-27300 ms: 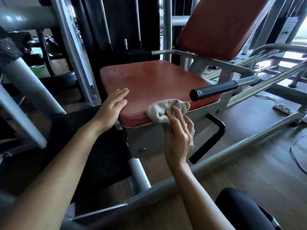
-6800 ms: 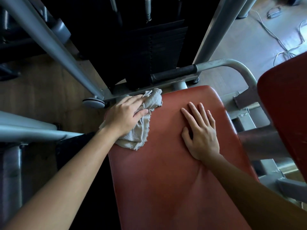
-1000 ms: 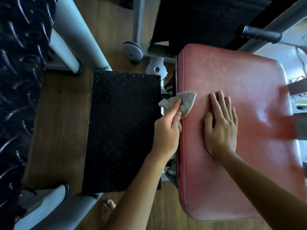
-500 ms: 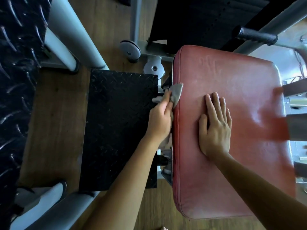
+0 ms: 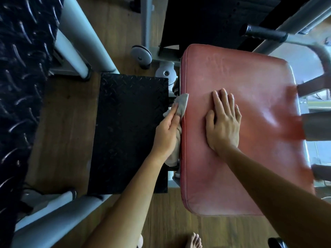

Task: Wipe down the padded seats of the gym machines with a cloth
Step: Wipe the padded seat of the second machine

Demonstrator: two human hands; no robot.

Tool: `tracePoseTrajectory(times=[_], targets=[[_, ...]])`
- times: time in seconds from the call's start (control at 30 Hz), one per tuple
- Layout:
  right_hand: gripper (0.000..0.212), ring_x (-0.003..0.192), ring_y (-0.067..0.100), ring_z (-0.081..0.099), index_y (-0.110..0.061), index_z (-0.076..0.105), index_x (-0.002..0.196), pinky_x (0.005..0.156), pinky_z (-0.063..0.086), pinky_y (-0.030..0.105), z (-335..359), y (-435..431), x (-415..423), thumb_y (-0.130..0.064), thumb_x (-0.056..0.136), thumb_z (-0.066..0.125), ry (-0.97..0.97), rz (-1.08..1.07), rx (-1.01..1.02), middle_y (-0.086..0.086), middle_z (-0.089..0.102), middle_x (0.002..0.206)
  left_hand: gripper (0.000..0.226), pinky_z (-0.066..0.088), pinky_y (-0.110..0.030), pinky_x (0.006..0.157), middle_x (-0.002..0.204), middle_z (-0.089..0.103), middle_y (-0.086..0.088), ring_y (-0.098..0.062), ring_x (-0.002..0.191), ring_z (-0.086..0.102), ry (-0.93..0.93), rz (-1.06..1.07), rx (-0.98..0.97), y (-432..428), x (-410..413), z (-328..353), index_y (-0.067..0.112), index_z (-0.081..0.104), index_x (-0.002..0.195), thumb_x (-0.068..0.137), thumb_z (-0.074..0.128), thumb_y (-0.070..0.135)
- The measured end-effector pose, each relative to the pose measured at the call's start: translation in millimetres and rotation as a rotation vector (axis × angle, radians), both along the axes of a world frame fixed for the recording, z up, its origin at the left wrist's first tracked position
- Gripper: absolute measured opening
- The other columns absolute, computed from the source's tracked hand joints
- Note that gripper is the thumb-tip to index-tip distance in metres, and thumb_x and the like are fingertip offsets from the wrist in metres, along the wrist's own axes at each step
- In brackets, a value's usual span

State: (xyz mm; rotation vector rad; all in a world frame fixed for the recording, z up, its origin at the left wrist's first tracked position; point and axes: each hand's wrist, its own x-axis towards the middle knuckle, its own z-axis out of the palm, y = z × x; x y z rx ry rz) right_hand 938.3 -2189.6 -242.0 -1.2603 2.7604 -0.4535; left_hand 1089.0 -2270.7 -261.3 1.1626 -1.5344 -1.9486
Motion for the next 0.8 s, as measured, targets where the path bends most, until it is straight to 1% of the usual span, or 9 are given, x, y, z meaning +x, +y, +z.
tracePoseTrajectory(times=[0.1,0.2,0.27,0.37,0.47,0.53,0.63,0.73,0.8], targets=[[0.057,0.156,0.02,0.01,-0.026,0.031,0.157,0.126,0.009,0.038,-1,1,0,-0.032,0.1,0.033,-0.021,0.002,-0.037,-0.002,0.021,0.167,0.042,0.036,-0.036,0.119,0.148,0.053,0.002,-0.007,0.138,0.048,-0.02,0.028,0.004,13,12,0,0.016,0.047,0.148,0.107,0.045,0.022],[0.057,0.156,0.02,0.01,-0.026,0.033,0.156,0.127,0.008,0.038,-2,5,-3,-0.032,0.099,0.035,-0.082,0.02,-0.076,-0.002,0.021,0.167,0.033,0.045,-0.04,0.112,0.129,0.066,0.002,-0.009,0.122,0.061,-0.05,0.153,0.018,32,38,0,0.018,0.057,0.137,0.105,0.048,0.022],[0.058,0.156,0.021,0.008,-0.025,0.032,0.157,0.127,0.006,0.039,0,12,-3,-0.03,0.1,0.037,-0.151,0.053,-0.084,-0.001,0.019,0.167,0.031,0.047,-0.04,0.11,0.124,0.068,0.001,-0.012,0.118,0.064,-0.055,0.219,0.006,44,55,0,0.02,0.059,0.133,0.104,0.049,0.024],[0.057,0.156,0.025,0.003,-0.024,0.028,0.158,0.127,0.001,0.038,3,44,21,-0.025,0.102,0.039,-0.222,0.087,-0.037,0.0,0.014,0.168,0.038,0.041,-0.037,0.116,0.137,0.063,0.001,-0.01,0.128,0.059,-0.072,0.248,-0.006,56,72,0,0.02,0.055,0.141,0.105,0.049,0.023],[0.056,0.156,0.026,0.003,-0.024,0.022,0.16,0.126,0.002,0.038,2,100,62,-0.032,0.104,0.029,-0.123,0.184,0.027,-0.001,0.011,0.168,0.04,0.035,-0.033,0.12,0.148,0.054,0.006,-0.005,0.136,0.05,-0.065,0.252,0.001,68,78,9,0.019,0.051,0.146,0.105,0.048,0.021],[0.056,0.156,0.022,0.003,-0.026,0.02,0.16,0.126,0.002,0.036,0,122,76,-0.037,0.105,0.023,-0.081,0.215,0.054,-0.003,0.011,0.168,0.041,0.036,-0.029,0.119,0.148,0.054,0.007,-0.002,0.135,0.05,-0.059,0.251,-0.005,80,81,14,0.018,0.05,0.146,0.105,0.048,0.02],[0.056,0.156,0.022,0.008,-0.026,0.025,0.159,0.127,0.005,0.037,-3,124,78,-0.036,0.104,0.025,-0.054,0.187,0.023,-0.003,0.016,0.167,0.041,0.043,-0.018,0.11,0.136,0.062,0.015,0.007,0.123,0.056,-0.051,0.221,0.016,97,86,10,0.018,0.051,0.146,0.106,0.047,0.018],[0.055,0.155,0.022,0.012,-0.025,0.03,0.158,0.127,0.01,0.04,-4,122,80,-0.033,0.103,0.03,-0.022,0.172,-0.013,-0.002,0.021,0.166,0.042,0.037,-0.039,0.119,0.146,0.056,0.01,-0.008,0.136,0.051,-0.038,0.194,0.042,99,91,-5,0.024,0.05,0.147,0.105,0.046,0.027],[0.055,0.155,0.02,0.012,-0.025,0.031,0.157,0.127,0.011,0.039,-4,122,82,-0.03,0.103,0.032,-0.012,0.172,-0.024,-0.003,0.022,0.166,0.041,0.042,-0.047,0.114,0.143,0.059,0.004,-0.016,0.133,0.055,-0.075,0.211,0.016,89,95,-15,0.028,0.051,0.146,0.106,0.044,0.03]])
